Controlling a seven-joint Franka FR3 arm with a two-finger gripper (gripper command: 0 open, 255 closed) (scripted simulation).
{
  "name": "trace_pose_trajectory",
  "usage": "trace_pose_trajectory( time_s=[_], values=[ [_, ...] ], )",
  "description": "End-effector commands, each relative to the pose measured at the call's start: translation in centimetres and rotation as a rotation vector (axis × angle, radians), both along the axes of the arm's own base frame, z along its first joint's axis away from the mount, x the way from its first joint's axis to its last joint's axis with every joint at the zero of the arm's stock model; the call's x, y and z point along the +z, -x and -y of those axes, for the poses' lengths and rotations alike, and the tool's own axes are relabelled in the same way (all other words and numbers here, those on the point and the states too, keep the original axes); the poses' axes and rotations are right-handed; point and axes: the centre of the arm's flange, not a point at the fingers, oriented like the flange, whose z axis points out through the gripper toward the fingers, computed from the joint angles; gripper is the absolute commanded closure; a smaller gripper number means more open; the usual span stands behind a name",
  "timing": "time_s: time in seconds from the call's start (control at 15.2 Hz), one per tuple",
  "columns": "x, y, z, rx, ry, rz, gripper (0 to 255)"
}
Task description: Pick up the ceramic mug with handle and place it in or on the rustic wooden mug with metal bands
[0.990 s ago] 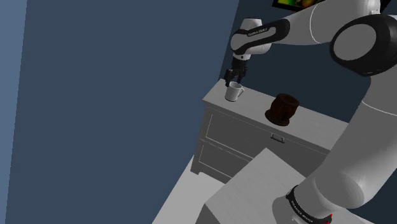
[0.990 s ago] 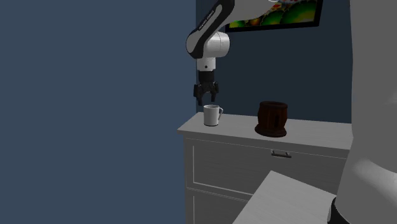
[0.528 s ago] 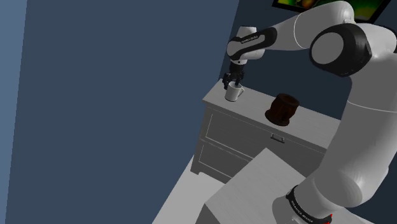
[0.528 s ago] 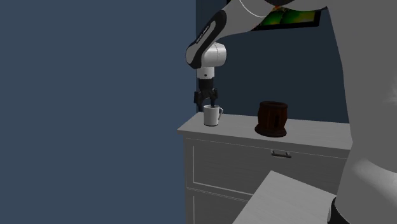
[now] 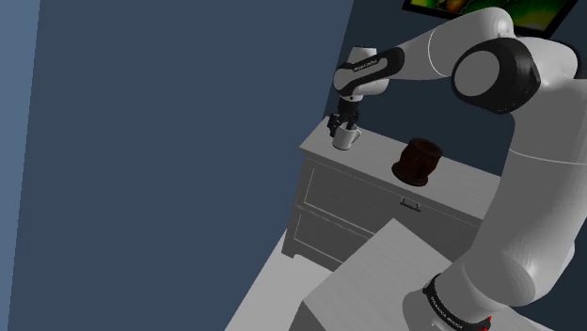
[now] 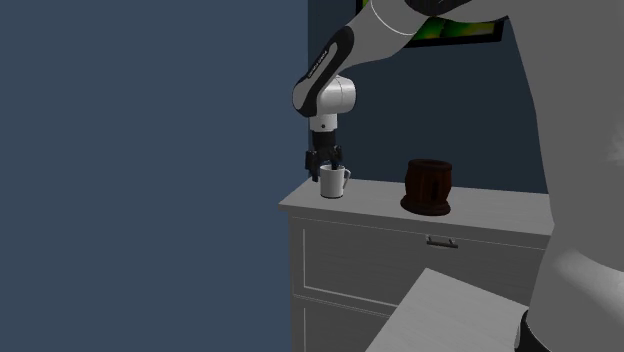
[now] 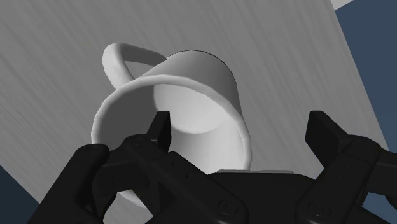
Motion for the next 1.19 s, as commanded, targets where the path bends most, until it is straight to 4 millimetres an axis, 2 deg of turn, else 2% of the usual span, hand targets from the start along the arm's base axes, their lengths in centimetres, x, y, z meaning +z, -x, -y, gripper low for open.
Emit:
trace_pose_trajectory(
  time_s=[0.0, 0.13, 0.2, 0.79, 1.12],
  values=[
    [0.0, 0.0, 0.0, 0.0, 0.0, 0.0, 0],
    [0.0, 0.0, 0.0, 0.0, 0.0, 0.0, 0],
    [0.0, 0.0, 0.0, 0.0, 0.0, 0.0, 255],
    [0.0, 0.0, 0.0, 0.0, 0.0, 0.0, 255],
    [2.6, 0.0, 0.0, 0.0, 0.0, 0.0, 255]
  ],
)
